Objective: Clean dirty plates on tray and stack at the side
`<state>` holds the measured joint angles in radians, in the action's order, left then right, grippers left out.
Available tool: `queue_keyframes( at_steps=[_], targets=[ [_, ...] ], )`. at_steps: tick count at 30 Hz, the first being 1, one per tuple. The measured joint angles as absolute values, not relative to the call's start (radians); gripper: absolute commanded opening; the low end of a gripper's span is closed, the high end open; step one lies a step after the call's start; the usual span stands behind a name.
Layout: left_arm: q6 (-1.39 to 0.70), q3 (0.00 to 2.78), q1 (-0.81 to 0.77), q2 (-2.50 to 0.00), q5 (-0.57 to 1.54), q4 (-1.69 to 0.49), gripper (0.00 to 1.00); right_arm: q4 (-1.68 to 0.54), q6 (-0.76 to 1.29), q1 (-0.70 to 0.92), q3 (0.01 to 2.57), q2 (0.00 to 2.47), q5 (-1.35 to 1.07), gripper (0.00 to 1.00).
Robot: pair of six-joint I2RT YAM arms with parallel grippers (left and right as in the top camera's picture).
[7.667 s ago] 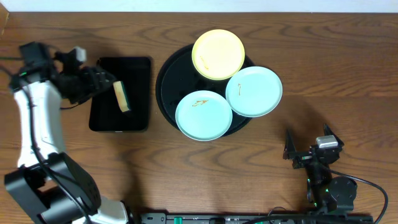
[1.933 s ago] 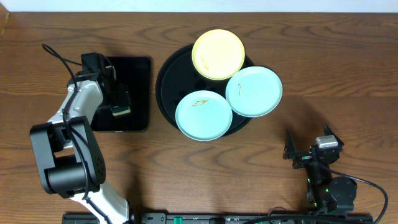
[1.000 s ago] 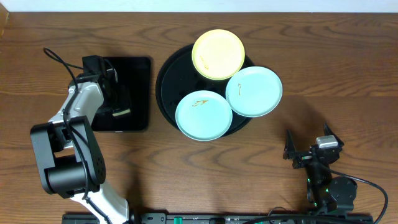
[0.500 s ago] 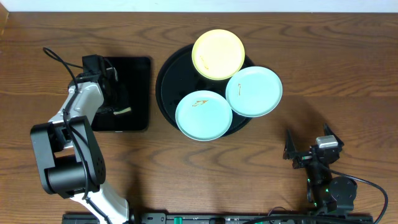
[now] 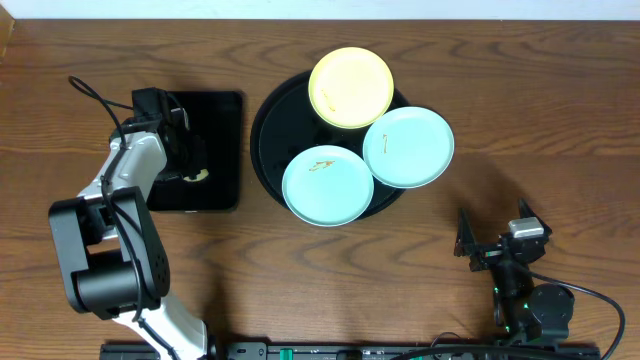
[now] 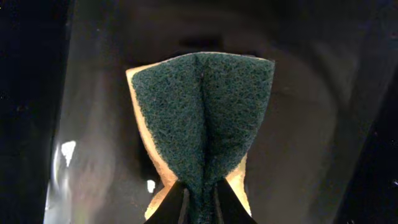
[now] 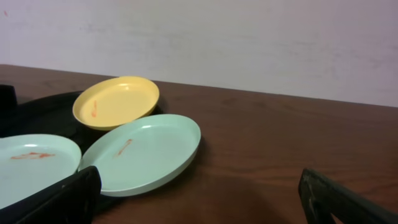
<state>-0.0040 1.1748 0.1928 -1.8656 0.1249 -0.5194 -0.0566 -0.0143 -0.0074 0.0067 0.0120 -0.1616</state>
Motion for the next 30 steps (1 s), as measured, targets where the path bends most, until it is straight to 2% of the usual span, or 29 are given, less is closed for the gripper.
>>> queue_keyframes(
  at_steps=[5,10,18,24,28,30],
  targets=[
    [-0.009,1.174,0.193,-1.758,0.125,-0.531,0.08,-0.078,0.001,-0.007,0.014,0.012,-0.177,0.99],
    [-0.056,1.174,0.193,-1.574,0.125,-0.537,0.07,-0.220,0.041,-0.007,0.116,0.062,-0.183,0.99],
    [-0.139,1.174,0.193,-1.485,0.127,-0.657,0.08,-0.418,0.088,-0.007,0.514,0.451,-0.248,0.99],
    [-0.158,1.175,0.193,-1.485,0.128,-0.725,0.08,-0.775,0.102,-0.007,0.899,0.799,-0.351,0.99],
    [-0.160,1.175,0.192,-1.485,0.128,-0.690,0.08,-0.886,0.103,-0.007,1.061,0.957,-0.477,0.99],
    [-0.157,1.175,0.193,-1.490,0.128,-0.670,0.08,-0.908,0.096,-0.007,1.083,0.995,-0.558,0.91]
  ],
)
